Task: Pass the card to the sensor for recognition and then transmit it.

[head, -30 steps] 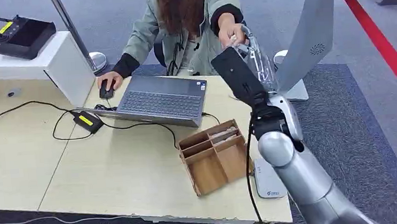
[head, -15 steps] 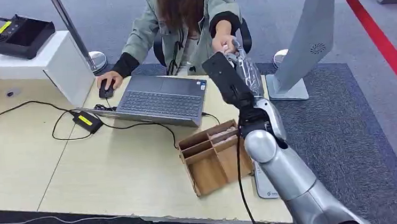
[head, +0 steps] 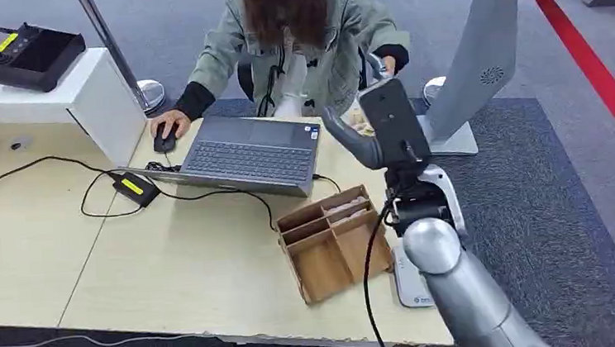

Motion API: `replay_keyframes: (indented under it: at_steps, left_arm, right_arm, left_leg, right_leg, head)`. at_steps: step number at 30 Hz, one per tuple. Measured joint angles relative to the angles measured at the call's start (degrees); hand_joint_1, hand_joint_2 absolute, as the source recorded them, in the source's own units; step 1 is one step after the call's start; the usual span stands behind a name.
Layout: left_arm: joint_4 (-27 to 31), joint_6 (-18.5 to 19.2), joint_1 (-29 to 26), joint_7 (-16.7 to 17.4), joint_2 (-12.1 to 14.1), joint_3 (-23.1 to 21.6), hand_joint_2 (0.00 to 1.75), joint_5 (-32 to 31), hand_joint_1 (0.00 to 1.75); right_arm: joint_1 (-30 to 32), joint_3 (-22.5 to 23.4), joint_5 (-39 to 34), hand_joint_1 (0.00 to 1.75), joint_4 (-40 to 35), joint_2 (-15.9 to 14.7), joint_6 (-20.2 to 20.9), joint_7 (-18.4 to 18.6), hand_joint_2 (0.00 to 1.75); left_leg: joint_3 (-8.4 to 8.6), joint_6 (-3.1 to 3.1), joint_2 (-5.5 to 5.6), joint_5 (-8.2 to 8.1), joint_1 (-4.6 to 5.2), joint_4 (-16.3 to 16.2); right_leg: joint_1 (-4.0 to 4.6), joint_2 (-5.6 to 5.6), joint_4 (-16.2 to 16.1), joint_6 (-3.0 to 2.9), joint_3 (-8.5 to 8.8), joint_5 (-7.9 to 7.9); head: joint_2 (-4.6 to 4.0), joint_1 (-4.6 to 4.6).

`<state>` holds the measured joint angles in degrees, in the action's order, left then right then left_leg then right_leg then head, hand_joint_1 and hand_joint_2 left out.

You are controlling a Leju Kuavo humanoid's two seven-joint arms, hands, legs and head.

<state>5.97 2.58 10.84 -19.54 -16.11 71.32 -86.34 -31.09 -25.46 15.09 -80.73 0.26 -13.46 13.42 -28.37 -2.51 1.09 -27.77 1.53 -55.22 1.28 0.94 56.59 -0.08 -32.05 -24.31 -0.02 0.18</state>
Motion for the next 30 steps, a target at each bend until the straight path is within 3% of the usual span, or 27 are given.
replay_keyframes:
  at_steps: [5, 11, 12, 20, 30]
  left_arm:
    - [0.3, 0.3, -0.3, -0.9, 0.8, 0.4, 0.0, 1.7, 0.0]
    - [0.7, -0.1, -1.0, -1.9, 1.6, 1.5, 0.0, 3.3, 0.0]
    - [0.7, -0.3, -1.1, -1.9, 1.7, 1.7, 0.0, 3.4, 0.0]
    - [0.7, -0.9, -1.3, -2.5, 1.8, 2.6, 0.0, 4.0, 0.0]
    - [0.7, -0.4, -1.3, -2.7, 1.9, 3.4, 0.0, 4.0, 0.0]
  right_arm:
    - [7.9, 3.7, -7.9, 0.0, -16.9, -5.5, -1.2, 0.3, 0.0]
    - [19.1, 9.4, -11.1, 0.0, -33.6, -9.6, -2.8, -3.8, 0.0]
    - [20.7, 10.2, -11.5, 0.0, -35.6, -9.9, -3.0, -4.8, 1.75]
    - [31.1, 16.2, -14.0, 0.0, -42.7, -10.6, -3.1, -10.4, 1.75]
    - [38.9, 21.4, -10.7, 0.0, -37.1, -9.1, -0.4, -15.0, 1.75]
  left_leg:
    - [-0.01, -0.03, -0.02, -0.04, 0.01, 0.0]
    - [0.0, -0.07, -0.01, -0.09, 0.01, 0.0]
    - [0.01, -0.07, -0.02, -0.09, 0.01, 0.0]
    - [0.01, -0.05, -0.01, -0.08, -0.01, 0.0]
    - [-0.03, -0.04, -0.01, -0.07, -0.01, 0.1]
  right_leg:
    - [0.0, 0.0, -0.1, 0.01, 0.01, -0.01]
    - [0.0, 0.03, -0.1, 0.01, 0.02, -0.01]
    - [0.0, 0.03, -0.1, 0.01, 0.02, -0.01]
    - [0.01, 0.03, -0.1, -0.02, 0.06, -0.02]
    - [0.01, 0.02, -0.1, -0.04, 0.07, -0.03]
  head:
    - [0.0, -0.02]
    - [0.0, 0.0]
    - [0.0, 0.0]
    - [0.0, 0.0]
    - [0.0, -0.02]
